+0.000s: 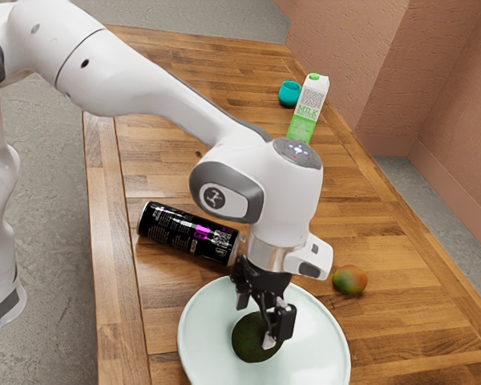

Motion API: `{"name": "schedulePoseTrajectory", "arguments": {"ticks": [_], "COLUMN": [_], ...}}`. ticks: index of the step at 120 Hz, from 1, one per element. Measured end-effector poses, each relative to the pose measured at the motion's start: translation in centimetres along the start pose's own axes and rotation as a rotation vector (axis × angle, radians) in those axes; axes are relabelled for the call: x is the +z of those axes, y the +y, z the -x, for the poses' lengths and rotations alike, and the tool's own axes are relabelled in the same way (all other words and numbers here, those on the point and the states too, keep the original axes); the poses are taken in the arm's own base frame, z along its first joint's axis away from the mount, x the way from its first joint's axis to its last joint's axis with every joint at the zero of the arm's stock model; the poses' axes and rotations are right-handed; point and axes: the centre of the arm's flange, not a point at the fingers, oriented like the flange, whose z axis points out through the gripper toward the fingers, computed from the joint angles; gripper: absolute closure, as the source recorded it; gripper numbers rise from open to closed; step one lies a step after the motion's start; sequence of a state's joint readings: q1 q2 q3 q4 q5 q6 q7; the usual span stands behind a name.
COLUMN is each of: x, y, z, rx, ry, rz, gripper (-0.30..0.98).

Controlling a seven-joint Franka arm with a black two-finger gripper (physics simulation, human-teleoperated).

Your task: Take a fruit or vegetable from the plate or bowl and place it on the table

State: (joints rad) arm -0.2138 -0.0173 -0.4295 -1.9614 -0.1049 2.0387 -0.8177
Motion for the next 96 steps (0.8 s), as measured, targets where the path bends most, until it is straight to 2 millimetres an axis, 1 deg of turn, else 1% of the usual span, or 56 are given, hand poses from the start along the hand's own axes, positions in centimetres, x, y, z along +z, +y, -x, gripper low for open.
{"name": "schedulePoseTrajectory", "arguments": {"ticks": [40,78,96], "x": [0.4,2.0,2.7], "y": [0.4,0.2,-0.2], "z": [-0.1,-0.3,-0.9], "rx": [-0.024,-0.041,-0.057], "ry": [0.009,-0.011,-0.02], "rz": [0.016,0.002,-0.002], "gripper": [0.0,0.0,0.0]}}
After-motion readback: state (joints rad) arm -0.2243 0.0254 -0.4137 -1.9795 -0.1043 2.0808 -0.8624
